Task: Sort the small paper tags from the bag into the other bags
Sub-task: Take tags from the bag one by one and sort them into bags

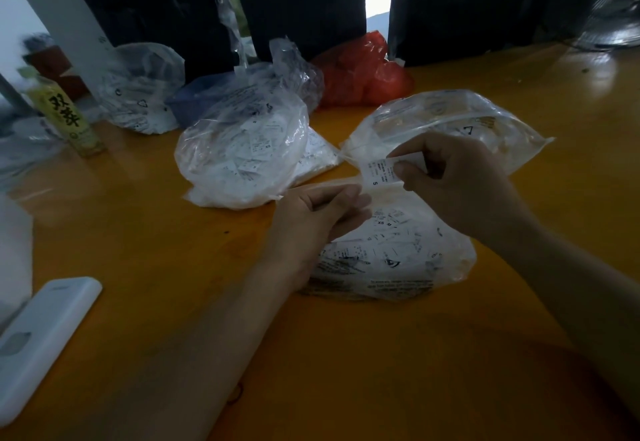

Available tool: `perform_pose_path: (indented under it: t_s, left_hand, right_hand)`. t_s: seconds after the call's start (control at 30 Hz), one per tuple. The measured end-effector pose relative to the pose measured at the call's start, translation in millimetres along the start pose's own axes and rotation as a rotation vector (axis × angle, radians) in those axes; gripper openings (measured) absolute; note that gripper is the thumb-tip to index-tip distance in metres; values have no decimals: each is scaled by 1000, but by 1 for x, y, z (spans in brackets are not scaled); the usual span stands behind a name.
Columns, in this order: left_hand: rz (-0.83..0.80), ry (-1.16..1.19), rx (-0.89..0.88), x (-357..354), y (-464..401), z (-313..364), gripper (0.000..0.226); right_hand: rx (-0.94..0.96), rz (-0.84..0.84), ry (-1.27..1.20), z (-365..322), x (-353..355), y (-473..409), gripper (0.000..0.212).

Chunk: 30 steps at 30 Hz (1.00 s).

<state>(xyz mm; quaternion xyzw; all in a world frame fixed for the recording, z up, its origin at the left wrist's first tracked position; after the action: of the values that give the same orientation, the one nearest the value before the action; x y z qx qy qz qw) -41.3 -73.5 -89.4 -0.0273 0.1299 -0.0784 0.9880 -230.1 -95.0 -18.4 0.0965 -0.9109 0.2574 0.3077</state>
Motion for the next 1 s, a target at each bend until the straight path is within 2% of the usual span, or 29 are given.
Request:
perform_pose_path:
  t_s: [0.23,0.33,0.4,0.5,0.7,0.77,0.9,1.0]
  left_hand:
    - [17,48,-19,3,0,1,18]
    - [-22,-23,-18,0,0,1,27]
    - [-39,-67,-20,-2,0,1,32]
    - [-35,-73,-22,-2,1,0,27]
    - [-39,-58,11,-1,1,0,12]
    - [-41,-72,21,-3,2,1,11]
    - [-26,-140,18,-4,3,3,14]
    - [-17,-153,8,-4,2,3,14]
  right_hand:
    - [-41,-137,82,6,-11,-1,14]
    - [-57,-187,39,7,-17,0,23]
    - [-71,-184,13,6,-19,0,29]
    - [-108,-116,-97,8,-13,0,37]
    - [-125,-135,-171,5,-11,2,27]
    - [-129,-142,-174,7,-9,1,26]
    - [-172,-272,-193,12,-20,1,28]
    - [-151,-253,-207,11,-25,3,27]
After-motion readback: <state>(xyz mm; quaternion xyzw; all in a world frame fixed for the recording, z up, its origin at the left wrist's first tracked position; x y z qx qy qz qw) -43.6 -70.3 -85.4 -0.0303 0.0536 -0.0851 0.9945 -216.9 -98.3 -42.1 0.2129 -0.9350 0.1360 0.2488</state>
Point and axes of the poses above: each hand's wrist, its own y-axis away from the middle knuckle, its own x-axis out of the back of the hand, z = x × y, the point moved 8 cm from there along -y, towards the middle knuckle, and after that the axes turned 9 degrees about -z, right-handed, at the moved point
